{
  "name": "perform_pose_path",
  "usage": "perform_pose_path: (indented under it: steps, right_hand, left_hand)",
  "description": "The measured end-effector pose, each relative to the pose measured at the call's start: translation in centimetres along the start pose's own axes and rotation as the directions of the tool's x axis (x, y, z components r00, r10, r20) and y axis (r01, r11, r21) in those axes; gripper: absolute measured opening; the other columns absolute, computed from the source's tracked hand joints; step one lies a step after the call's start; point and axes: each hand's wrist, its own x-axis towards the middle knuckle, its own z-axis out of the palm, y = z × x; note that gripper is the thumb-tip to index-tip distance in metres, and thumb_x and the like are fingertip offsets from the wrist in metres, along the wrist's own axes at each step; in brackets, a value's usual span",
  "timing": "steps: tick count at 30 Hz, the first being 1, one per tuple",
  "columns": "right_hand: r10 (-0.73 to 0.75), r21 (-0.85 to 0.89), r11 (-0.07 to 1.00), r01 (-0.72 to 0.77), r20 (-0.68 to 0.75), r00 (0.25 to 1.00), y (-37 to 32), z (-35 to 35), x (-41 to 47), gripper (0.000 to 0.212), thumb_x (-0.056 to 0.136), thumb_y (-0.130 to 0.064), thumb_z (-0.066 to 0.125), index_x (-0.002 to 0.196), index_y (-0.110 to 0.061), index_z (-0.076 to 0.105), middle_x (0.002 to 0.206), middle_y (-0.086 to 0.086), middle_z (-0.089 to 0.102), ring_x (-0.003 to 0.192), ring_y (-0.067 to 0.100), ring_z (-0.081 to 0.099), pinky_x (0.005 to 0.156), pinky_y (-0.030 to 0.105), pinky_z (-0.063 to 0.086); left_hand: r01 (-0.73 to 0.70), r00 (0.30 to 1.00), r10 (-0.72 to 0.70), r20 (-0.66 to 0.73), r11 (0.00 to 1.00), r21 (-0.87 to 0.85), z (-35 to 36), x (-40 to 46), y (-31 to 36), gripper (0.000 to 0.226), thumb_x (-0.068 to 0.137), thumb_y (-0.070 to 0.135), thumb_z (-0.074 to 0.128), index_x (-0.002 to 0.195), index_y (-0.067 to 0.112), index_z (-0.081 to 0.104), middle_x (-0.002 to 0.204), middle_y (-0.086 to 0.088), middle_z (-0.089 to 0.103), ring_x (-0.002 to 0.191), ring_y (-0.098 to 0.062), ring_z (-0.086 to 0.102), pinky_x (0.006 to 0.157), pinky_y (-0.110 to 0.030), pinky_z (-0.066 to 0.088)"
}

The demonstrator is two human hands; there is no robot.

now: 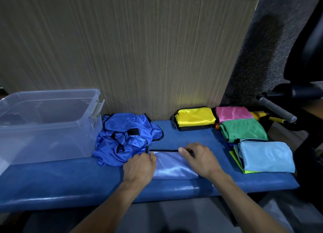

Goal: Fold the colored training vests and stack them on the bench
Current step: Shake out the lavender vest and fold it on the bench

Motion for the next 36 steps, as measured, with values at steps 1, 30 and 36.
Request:
perform_pose_path:
  steps: [1, 30, 36]
  right_hand:
    - [-0.002, -0.01, 1.0, 0.002, 0.022, 1.0, -0.1, 0.1, -0.2, 0.038, 0.099, -0.058, 0.049, 0.092, -0.024, 0.065, 0.094, -0.003, 0.06, 0.085, 0.02, 0.06, 0.074, 0.039, 0.052]
    - [0.376, 0.412, 0.859, -0.305, -0.101, 0.921, -0.2, -1.0, 2.5, 0.032, 0.08, -0.032, 0.087, 0.075, -0.009, 0.065, 0.073, 0.002, 0.068, 0.071, 0.018, 0.066, 0.057, 0.025, 0.047]
    - [0.345, 0.352, 0.897, -0.267, -0.181, 0.921, 2.4, -2.1, 4.6, 0.028, 0.079, -0.025, 0.087, 0.074, -0.01, 0.065, 0.071, -0.001, 0.064, 0.063, 0.007, 0.057, 0.05, 0.011, 0.04]
  left_hand:
    - [-0.006, 1.0, 0.006, -0.002, 1.0, -0.001, 0.0, -0.1, 0.0, 0.055, 0.108, 0.044, 0.024, 0.09, 0.013, 0.066, 0.104, -0.009, 0.071, 0.098, -0.031, 0.064, 0.075, -0.035, 0.041]
    - [-0.203, 0.976, 0.208, 0.064, 0.977, -0.066, -0.6, 0.2, 1.7, 0.022, 0.105, 0.029, 0.032, 0.114, 0.02, 0.05, 0.116, 0.0, 0.054, 0.099, -0.023, 0.051, 0.082, -0.04, 0.048]
    - [-0.624, 0.771, 0.612, 0.178, 0.781, 0.015, -0.1, 1.1, 4.0, 0.062, 0.097, 0.058, 0.049, 0.154, 0.038, 0.03, 0.151, 0.01, 0.022, 0.136, -0.02, 0.021, 0.109, -0.044, 0.034]
